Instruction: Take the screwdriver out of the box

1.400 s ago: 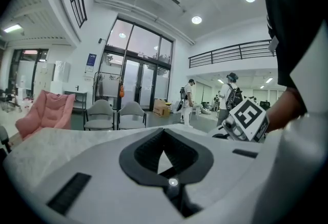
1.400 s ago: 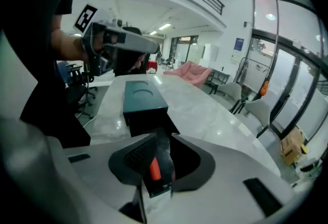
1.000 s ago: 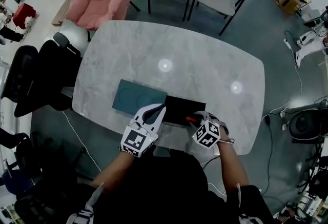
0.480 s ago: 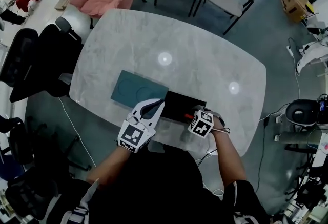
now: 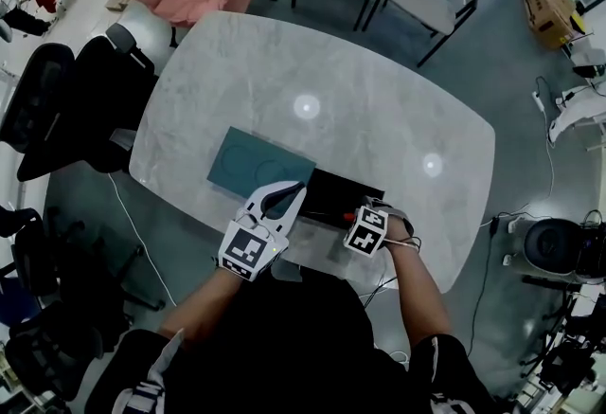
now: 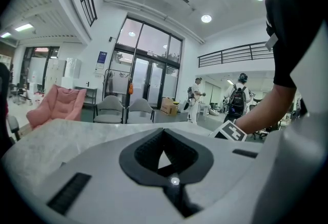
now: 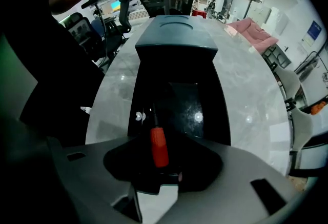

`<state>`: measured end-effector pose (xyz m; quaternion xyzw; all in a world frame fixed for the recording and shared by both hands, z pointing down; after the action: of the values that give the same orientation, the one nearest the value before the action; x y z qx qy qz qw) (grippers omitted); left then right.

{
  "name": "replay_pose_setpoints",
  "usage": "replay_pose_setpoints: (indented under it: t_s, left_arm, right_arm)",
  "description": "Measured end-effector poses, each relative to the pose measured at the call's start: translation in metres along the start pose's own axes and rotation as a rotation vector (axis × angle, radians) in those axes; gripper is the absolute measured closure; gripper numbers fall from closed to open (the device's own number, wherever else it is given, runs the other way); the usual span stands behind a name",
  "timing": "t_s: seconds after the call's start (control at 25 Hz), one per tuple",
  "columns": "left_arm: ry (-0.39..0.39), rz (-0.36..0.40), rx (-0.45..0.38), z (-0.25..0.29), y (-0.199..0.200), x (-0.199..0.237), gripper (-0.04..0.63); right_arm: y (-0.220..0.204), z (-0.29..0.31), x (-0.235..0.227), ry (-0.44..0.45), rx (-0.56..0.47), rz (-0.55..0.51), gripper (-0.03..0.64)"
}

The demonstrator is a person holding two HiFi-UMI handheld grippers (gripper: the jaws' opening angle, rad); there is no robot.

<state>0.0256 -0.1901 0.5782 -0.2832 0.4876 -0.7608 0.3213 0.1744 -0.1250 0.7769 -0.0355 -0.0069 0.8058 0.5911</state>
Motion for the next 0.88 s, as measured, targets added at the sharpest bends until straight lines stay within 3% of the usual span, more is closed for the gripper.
replay_pose_setpoints:
  t_s: [0.6,0.88]
  left_arm:
    - [0.0,-0.015,-0.004,-0.004,-0.001,0.004,0.589]
    - [0.001,-0.021,-0.003,-0.005,-0.003,0.002,0.591]
  right_arm:
    - [-0.001,0.01,0.003,-0.075,0.051,-0.142,0.495]
    - [-0.002,0.015,0.002,-0.088,0.029,-0.1,0.505]
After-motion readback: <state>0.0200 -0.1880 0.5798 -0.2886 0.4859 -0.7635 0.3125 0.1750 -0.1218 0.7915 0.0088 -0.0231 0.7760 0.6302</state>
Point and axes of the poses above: the fingertips, and each gripper's own axes: z forward along the fingers, x to its left, y out of its top, the point moved 3 cm from there along -z, backward along the fingers, and after that the axes turned 7 degrees about x, right-handed, at the moved point
